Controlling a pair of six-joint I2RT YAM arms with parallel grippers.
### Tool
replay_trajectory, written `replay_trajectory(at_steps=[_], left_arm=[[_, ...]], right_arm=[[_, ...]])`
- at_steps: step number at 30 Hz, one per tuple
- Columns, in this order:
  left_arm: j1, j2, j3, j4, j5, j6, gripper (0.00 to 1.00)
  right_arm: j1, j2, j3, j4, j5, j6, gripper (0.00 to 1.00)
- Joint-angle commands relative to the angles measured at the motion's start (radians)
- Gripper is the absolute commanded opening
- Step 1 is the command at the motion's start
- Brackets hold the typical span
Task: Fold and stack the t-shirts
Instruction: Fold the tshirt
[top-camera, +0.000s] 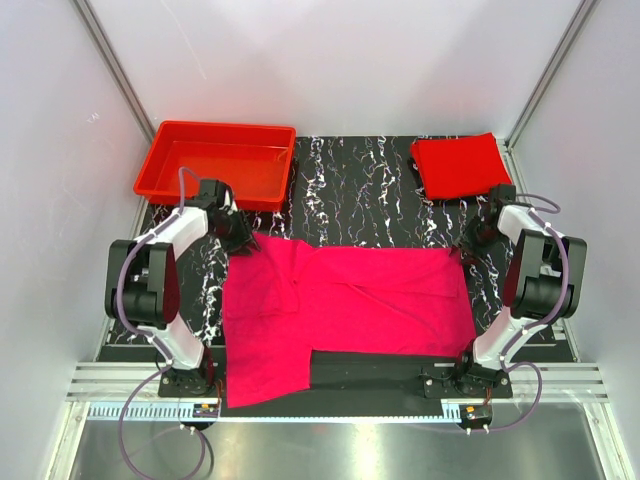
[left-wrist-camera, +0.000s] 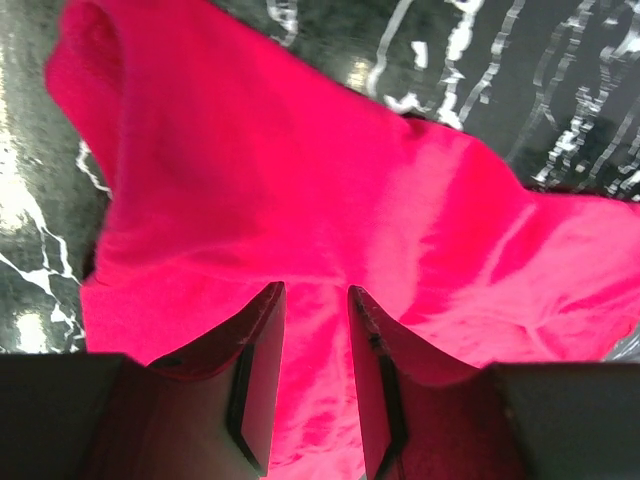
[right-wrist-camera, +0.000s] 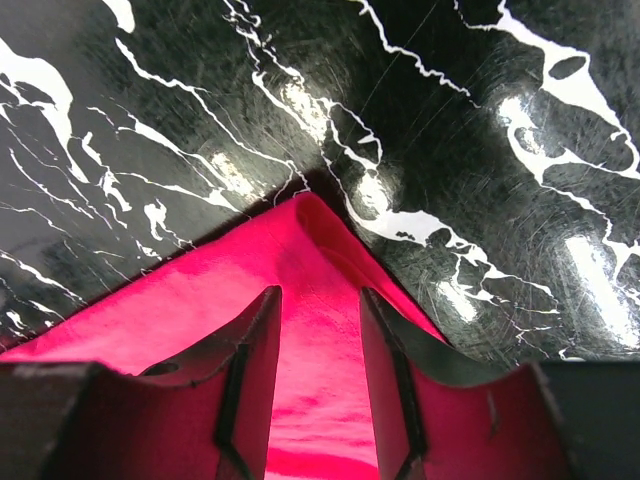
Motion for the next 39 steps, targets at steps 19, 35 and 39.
replay_trajectory(at_steps=[19, 35, 39], left_arm=[[0.03, 0.127, 0.033, 0.011, -0.087, -0.058, 0.33], [0.042, 0.134, -0.008, 0.025, -0.145, -0.083, 0.32], [0.042, 0.123, -0.011, 0.037, -0.132, -0.071, 0.31]], right_arm=[[0.0, 0.087, 0.08, -0.007, 0.063, -0.03, 0.26], [0.0, 0.057, 0.155, -0.065, 0.274, 0.013, 0.0], [0.0, 0.126, 0.159, -0.022, 0.274, -0.001, 0.0]])
